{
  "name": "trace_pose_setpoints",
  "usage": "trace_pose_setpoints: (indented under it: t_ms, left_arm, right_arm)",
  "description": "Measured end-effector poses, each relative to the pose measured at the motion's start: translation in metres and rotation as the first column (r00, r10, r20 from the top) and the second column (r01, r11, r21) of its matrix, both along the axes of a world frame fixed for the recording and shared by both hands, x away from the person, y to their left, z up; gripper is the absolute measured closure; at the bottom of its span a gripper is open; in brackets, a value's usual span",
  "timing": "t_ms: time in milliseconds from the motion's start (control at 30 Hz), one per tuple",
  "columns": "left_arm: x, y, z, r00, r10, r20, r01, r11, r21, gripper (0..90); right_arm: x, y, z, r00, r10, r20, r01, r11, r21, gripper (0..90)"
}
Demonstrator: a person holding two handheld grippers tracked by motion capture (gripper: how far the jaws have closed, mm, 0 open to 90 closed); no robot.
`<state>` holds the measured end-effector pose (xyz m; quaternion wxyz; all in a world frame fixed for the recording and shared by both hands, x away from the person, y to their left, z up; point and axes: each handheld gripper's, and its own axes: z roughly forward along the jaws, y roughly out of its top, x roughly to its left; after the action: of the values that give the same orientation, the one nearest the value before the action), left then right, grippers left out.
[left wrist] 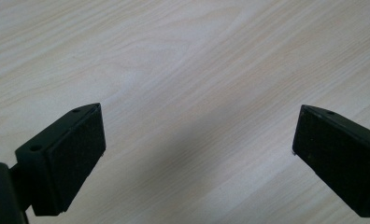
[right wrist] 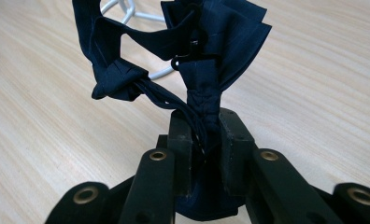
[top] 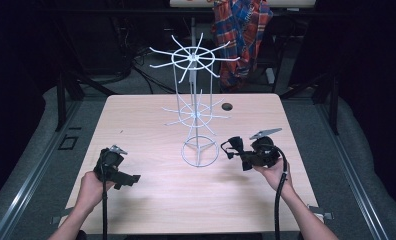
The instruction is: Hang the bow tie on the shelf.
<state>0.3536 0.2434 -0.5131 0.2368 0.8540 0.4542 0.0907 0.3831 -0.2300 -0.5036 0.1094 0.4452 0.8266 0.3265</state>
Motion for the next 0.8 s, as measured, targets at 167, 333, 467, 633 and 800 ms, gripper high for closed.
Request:
trace_pose_setpoints:
  t_ms: [167,333,467,633,800]
  left_arm:
    - [0.001,0.0,-0.001,1.0,-0.002,-0.001,0.002,1.0,0.008,2.7]
    - [0.002,0.0,-0.002,1.0,0.004,-0.007,-0.004,0.9999,0.011,2.7]
    - [0.002,0.0,-0.003,0.9999,0.005,-0.009,-0.005,0.9999,0.012,2.7]
    - [0.001,0.001,-0.003,0.9999,0.005,-0.013,-0.005,0.9999,0.012,2.7]
    - [0.001,0.002,-0.002,0.9999,0.002,-0.01,-0.001,1.0,0.009,2.7]
  right_arm:
    - [0.003,0.0,0.0,0.9999,-0.009,0.01,0.009,1.0,0.015,77.2]
    - [0.012,0.003,0.001,0.999,-0.027,0.035,0.026,0.999,0.04,77.2]
    - [0.024,0.008,0.0,0.9981,-0.038,0.048,0.035,0.998,0.056,77.2]
    - [0.029,0.01,0.002,0.9973,-0.04,0.062,0.035,0.997,0.075,77.2]
    - [0.026,0.002,0.015,0.995,-0.041,0.091,0.028,0.991,0.131,77.2]
